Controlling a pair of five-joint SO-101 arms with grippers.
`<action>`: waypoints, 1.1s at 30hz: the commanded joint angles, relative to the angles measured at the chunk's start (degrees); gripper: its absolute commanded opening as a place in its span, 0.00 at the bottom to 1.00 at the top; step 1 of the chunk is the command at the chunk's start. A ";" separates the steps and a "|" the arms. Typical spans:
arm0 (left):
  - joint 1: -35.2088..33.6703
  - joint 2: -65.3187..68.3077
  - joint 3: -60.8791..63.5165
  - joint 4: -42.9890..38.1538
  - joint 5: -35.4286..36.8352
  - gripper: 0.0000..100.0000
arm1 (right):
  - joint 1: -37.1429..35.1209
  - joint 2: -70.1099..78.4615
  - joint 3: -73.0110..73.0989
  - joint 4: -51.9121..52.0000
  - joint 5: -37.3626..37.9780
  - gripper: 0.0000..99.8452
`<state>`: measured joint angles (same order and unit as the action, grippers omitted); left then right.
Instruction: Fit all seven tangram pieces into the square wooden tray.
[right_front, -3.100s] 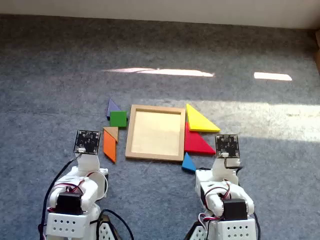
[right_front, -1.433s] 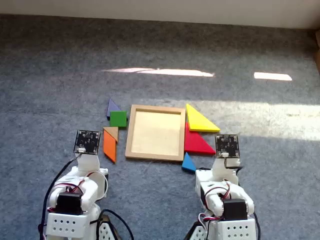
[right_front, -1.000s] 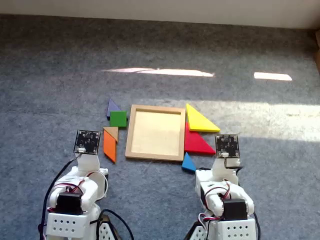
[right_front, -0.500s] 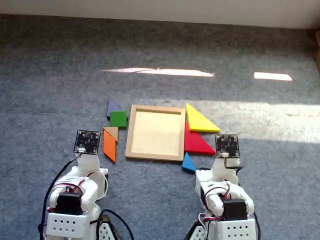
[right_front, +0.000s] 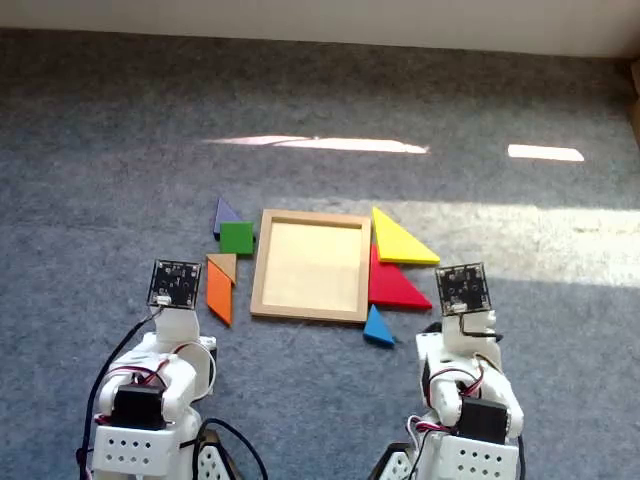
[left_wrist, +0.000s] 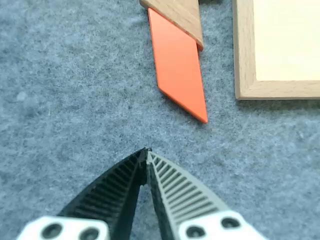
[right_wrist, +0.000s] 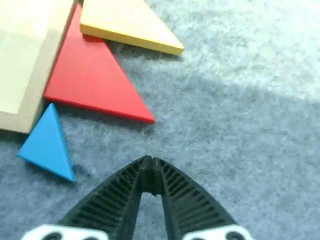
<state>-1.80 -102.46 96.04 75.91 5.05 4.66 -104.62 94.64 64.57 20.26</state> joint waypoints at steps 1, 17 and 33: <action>0.40 -1.80 1.10 0.26 -0.44 0.01 | 1.27 -0.31 -7.34 -3.12 2.37 0.02; 0.40 -1.80 1.10 0.26 -0.44 0.01 | -6.73 43.38 -44.79 -3.03 -2.20 0.13; 0.40 -1.80 1.10 0.26 -0.44 0.01 | -18.51 83.56 -66.24 -9.01 -7.03 0.34</action>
<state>-1.80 -102.46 96.04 75.91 5.05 -11.78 -25.23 33.19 60.00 13.76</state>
